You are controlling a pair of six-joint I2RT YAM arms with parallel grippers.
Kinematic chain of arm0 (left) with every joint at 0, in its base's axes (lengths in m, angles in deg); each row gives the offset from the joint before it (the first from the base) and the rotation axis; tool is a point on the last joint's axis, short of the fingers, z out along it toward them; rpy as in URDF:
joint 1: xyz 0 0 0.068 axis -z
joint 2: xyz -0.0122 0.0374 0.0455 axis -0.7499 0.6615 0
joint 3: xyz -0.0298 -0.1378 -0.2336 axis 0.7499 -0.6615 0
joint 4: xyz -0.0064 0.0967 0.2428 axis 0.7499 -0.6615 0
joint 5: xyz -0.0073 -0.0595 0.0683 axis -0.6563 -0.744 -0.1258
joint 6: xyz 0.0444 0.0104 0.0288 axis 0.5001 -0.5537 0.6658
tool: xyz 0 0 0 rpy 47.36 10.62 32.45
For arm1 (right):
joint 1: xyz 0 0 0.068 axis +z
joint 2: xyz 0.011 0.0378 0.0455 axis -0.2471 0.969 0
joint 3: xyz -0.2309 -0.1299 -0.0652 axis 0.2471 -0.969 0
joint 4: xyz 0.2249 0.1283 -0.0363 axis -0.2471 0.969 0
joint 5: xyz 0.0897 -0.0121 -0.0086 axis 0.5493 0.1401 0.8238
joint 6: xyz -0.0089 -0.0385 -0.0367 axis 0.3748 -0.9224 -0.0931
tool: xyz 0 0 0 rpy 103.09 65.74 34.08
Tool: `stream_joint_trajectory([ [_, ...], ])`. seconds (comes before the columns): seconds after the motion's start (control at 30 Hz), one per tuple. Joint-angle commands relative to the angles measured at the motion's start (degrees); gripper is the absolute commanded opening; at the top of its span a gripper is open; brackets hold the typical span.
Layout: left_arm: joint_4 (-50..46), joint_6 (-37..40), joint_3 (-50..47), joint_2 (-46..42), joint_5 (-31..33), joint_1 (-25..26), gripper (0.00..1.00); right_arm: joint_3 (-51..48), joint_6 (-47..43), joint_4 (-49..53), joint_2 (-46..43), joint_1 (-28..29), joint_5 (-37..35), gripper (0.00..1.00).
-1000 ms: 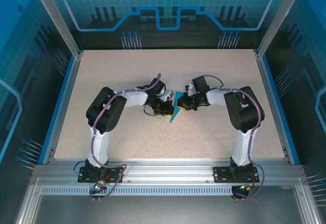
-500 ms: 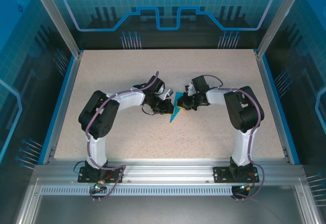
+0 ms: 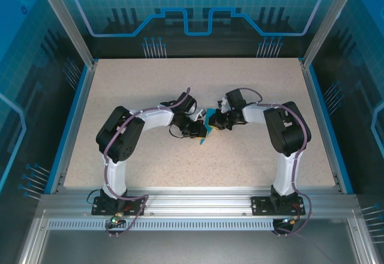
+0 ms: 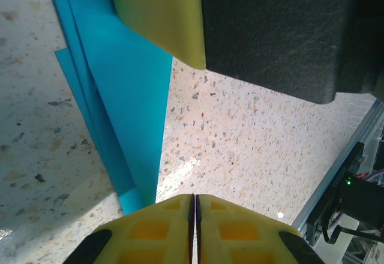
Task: Fold a paper plane with a square sheet of paper (fold left side to right side)
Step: Fold the wing for the fifth time at the center of the table.
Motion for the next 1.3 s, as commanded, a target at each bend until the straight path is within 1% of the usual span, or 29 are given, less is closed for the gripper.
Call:
stream_joint_trajectory([
  [0.0,-0.7,-0.3,-0.6,1.5,-0.7,0.1,0.12,-0.2,-1.4,5.1,2.9,0.6,-3.9,0.12],
  [0.27,-0.8,-0.1,-0.8,2.3,-0.1,0.1,0.12,0.1,-2.0,6.7,2.9,0.6,-4.7,0.12],
  [0.97,-2.0,0.3,-2.3,2.4,3.9,0.1,0.12,1.1,-3.0,9.0,3.2,0.6,-5.6,0.12],
  [1.27,-2.1,0.5,-2.7,2.6,3.7,0.1,0.12,1.6,-3.4,10.0,3.6,0.5,-5.8,0.12],
])
